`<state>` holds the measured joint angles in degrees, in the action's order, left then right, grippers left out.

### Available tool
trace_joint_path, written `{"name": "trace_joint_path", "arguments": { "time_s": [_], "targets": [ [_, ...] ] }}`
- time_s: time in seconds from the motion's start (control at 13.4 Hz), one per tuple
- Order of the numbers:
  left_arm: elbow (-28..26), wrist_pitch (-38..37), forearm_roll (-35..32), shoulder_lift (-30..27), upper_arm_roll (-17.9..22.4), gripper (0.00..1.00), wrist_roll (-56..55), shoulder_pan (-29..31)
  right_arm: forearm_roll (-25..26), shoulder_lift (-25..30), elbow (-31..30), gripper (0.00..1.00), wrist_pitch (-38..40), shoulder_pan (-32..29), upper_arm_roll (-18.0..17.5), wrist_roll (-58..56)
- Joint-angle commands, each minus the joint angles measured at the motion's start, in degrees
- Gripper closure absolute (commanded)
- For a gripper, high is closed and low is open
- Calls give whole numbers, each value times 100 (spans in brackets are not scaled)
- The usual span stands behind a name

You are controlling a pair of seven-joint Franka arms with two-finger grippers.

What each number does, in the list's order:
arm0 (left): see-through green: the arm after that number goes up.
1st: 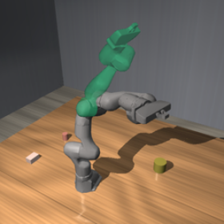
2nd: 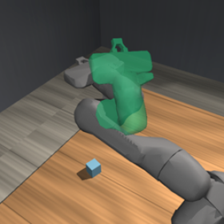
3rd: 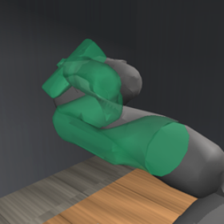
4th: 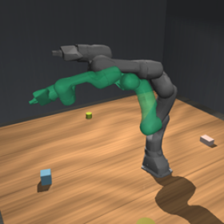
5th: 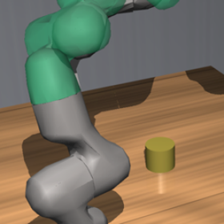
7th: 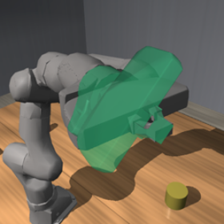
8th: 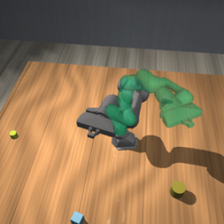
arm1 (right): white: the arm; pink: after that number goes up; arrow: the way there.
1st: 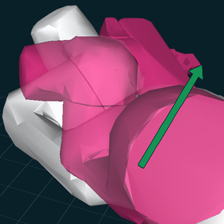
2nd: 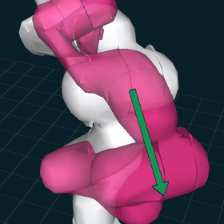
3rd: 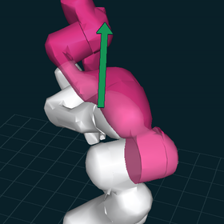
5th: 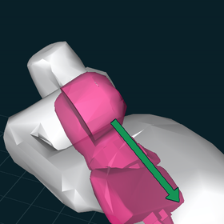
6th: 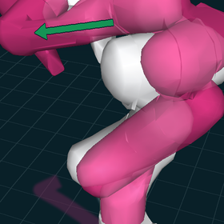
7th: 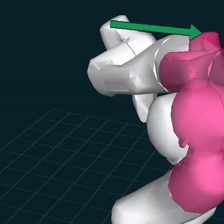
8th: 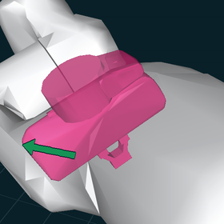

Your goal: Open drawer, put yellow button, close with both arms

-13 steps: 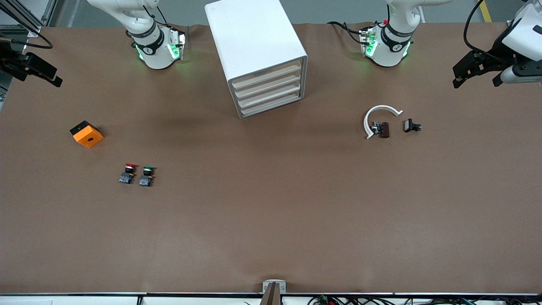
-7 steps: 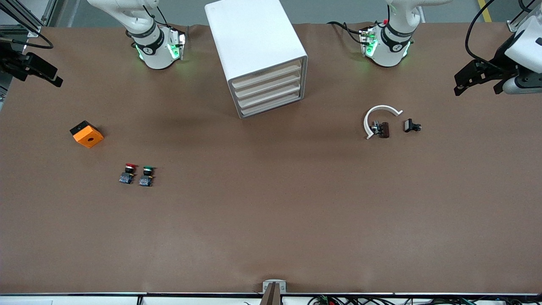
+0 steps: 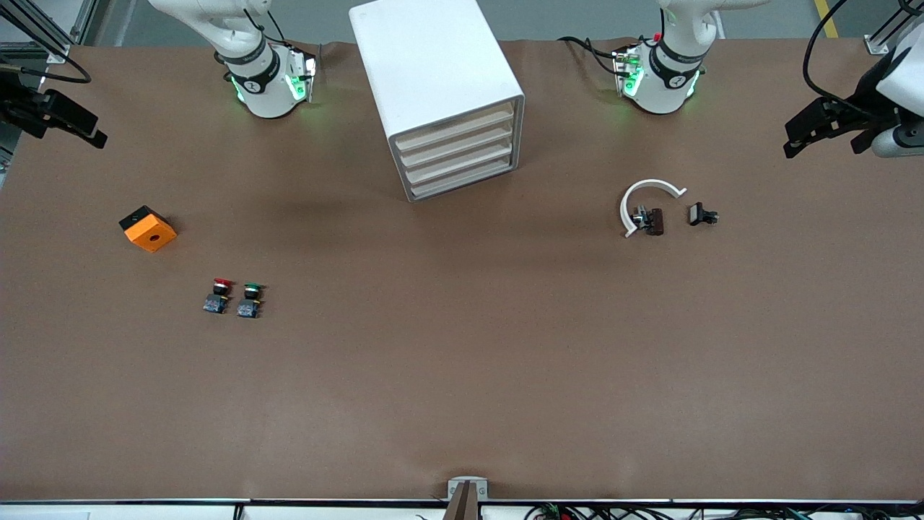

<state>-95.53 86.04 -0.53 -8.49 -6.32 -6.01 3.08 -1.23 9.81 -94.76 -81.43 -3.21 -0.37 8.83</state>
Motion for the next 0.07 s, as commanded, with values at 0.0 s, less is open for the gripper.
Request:
{"name": "trace_joint_path", "arguments": {
  "time_s": [0.0],
  "targets": [
    [149,-167,-97,32,0,0,-14,0,71,-76,159,0,92,-92,-69,-57]
  ]
}}
